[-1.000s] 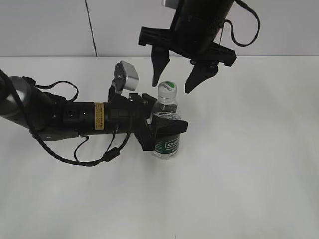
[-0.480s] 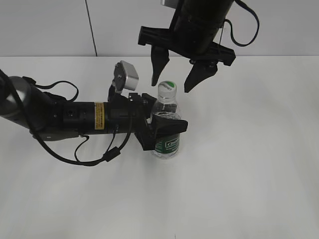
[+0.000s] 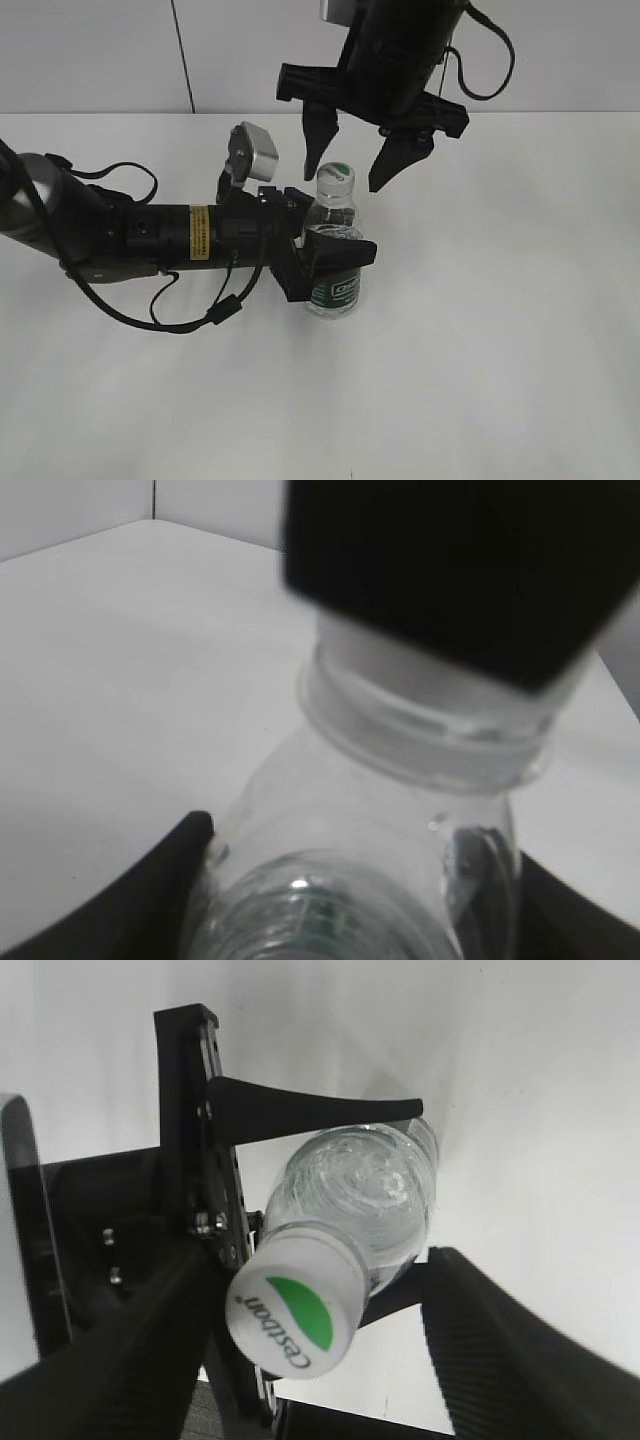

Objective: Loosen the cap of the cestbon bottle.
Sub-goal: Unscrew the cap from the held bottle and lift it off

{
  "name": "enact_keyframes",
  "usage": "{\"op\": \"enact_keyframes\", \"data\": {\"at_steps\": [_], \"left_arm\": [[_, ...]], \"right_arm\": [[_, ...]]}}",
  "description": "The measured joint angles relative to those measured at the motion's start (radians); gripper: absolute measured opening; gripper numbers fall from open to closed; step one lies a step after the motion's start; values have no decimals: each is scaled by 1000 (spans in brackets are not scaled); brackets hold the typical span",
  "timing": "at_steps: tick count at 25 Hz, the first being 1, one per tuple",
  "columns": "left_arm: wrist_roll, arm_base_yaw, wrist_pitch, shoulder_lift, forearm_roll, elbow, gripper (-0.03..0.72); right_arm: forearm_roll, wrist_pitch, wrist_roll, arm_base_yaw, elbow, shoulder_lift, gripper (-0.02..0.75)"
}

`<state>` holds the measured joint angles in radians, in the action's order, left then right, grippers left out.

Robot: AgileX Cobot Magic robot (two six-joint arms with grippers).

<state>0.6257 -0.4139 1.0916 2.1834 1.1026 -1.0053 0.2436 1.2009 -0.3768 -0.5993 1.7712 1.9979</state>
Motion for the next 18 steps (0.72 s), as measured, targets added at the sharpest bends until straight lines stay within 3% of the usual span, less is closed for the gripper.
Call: {"op": "enact_keyframes", "data": {"at_steps": [8,15,18], "left_arm": [[0,0,-1,0,-1,0,435],[0,-1,-3,0,-1,0,435],[-1,-1,-3,0,-1,0,435]], "right_arm": [[-1,1,3,-3,1,4,497],[4,7,3,-3,1,4,337],[3,7,10,-5,2,4,312]]}}
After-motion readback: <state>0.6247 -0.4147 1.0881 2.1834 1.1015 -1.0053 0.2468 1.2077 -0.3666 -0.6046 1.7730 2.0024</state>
